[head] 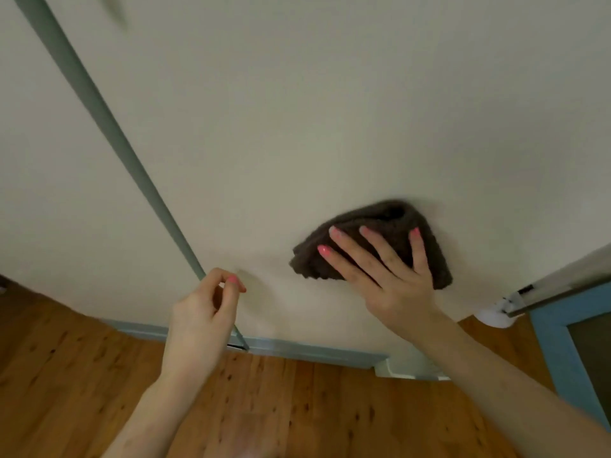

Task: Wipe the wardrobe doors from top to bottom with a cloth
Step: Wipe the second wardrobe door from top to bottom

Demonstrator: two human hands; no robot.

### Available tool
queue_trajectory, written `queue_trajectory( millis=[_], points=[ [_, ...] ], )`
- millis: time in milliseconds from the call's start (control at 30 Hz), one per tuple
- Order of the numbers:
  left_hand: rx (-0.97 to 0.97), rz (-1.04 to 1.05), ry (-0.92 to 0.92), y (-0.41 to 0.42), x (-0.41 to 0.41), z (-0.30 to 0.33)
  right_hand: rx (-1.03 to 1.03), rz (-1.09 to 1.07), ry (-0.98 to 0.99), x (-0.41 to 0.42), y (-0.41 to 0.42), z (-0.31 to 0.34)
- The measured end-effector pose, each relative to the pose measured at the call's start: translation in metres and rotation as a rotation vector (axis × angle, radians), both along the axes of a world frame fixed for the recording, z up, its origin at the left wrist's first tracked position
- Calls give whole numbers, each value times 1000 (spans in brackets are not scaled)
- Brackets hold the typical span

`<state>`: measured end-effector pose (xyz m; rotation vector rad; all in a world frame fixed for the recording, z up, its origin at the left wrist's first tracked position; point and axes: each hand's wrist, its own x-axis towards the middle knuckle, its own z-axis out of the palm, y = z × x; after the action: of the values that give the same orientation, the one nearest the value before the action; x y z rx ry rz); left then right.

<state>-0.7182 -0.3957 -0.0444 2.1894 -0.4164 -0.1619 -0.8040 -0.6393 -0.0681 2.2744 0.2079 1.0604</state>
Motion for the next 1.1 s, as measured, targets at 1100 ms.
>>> queue_trajectory(
  millis=[1100],
  points=[
    [407,-108,123,82,77,-171,-543,95,639,71,95,-200]
  ],
)
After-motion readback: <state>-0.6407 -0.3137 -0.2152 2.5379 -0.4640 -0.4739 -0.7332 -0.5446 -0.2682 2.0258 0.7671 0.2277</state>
